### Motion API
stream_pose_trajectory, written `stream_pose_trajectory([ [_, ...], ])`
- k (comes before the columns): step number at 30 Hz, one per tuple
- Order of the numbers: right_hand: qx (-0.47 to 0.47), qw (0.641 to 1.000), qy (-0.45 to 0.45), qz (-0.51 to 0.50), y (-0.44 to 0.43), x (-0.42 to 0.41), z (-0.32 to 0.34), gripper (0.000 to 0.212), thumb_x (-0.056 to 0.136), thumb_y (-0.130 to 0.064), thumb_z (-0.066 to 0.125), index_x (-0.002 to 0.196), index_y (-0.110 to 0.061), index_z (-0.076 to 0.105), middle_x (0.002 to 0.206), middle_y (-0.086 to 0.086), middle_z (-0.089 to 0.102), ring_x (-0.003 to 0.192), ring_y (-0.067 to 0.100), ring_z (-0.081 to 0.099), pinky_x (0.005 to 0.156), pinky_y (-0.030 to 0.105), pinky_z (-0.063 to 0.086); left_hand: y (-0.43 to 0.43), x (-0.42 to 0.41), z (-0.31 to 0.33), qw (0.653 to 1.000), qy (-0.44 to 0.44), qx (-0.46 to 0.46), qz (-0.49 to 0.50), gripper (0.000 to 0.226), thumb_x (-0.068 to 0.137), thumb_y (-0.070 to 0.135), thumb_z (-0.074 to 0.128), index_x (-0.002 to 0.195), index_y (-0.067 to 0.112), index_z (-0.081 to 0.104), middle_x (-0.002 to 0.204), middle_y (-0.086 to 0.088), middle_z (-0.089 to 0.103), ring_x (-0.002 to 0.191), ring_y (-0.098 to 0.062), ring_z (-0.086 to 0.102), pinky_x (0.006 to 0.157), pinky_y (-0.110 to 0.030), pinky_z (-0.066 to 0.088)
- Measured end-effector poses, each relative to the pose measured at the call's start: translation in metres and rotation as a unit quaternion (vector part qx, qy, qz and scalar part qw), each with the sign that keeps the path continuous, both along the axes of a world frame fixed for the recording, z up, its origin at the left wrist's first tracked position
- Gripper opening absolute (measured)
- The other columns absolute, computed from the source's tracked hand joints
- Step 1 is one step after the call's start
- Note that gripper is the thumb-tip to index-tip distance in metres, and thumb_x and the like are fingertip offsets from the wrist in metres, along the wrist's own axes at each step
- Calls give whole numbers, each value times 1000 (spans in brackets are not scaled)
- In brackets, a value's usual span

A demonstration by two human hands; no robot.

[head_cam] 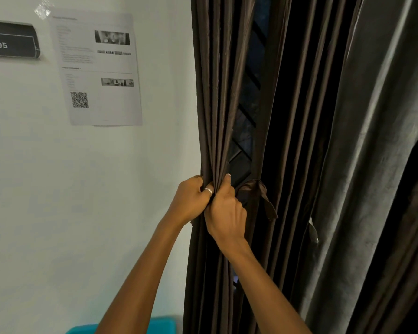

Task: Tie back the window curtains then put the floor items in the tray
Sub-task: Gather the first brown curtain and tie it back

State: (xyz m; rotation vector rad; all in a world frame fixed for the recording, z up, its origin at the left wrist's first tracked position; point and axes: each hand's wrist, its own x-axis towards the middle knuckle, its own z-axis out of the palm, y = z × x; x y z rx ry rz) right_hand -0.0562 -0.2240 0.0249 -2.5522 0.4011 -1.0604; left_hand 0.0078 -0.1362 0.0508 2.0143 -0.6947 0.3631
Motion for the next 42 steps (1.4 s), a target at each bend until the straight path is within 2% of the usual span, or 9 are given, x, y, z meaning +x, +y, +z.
stream_pose_trajectory([
  [5,26,999,33,18,5,1,-10,94,98,-26,59,159,-9,-10,141,12,47,108,25,64,78,35,56,-2,-4,1,994,92,-47,-41,24,102,31,50,80,35,58,82,16,64,75,-2,63,55,-6,45],
  [10,26,996,52,69,5,0,-12,95,94,-30,63,159,-8,-4,149,14,35,120,28,57,91,42,57,-5,-11,2,997,64,-43,-6,62,76,81,56,79,19,61,68,7,63,62,-7,62,54,-16,50],
  [13,31,988,58,137,4,-4,-16,101,91,-31,64,159,-9,-7,159,13,19,133,29,46,102,47,50,-9,-8,2,997,33,-17,65,61,82,71,60,81,9,64,71,-6,66,65,-19,64,63,-31,55],
  [17,63,969,64,230,-8,-12,-23,104,87,-32,56,156,-20,-21,165,5,5,144,29,31,112,52,40,-2,-2,2,998,42,-41,23,56,94,52,59,78,-1,63,65,-15,62,58,-23,58,60,-36,51],
  [21,186,947,-34,261,-26,-13,-24,78,98,-29,53,160,-28,6,161,-1,26,146,12,31,119,45,34,11,4,4,992,92,-55,-68,52,97,49,57,99,-1,70,87,-20,71,81,-33,70,83,-49,59],
  [24,289,918,-81,258,-39,-9,-14,65,100,-35,58,155,-26,26,148,-8,46,137,4,42,116,43,40,18,5,5,989,107,-49,-86,71,90,60,57,98,-10,62,91,-32,62,83,-42,64,80,-49,56],
  [30,303,889,-17,342,-63,-6,11,48,97,-40,62,140,-21,52,136,-6,62,129,9,56,111,46,46,26,5,5,980,137,-61,-130,52,80,65,57,91,17,72,82,2,74,81,-10,73,65,-15,55],
  [37,383,806,64,447,-64,-6,29,52,93,-47,66,135,-17,59,130,2,69,123,16,64,101,29,53,27,-2,8,967,169,-69,-178,42,89,54,58,111,21,71,100,3,77,96,-14,73,78,-21,59],
  [42,396,790,122,452,-59,-3,34,50,91,-58,63,126,-22,68,127,1,71,123,17,64,112,41,44,32,-3,10,970,169,-44,-171,43,96,48,55,115,13,71,104,-2,76,98,-17,73,85,-25,59],
])
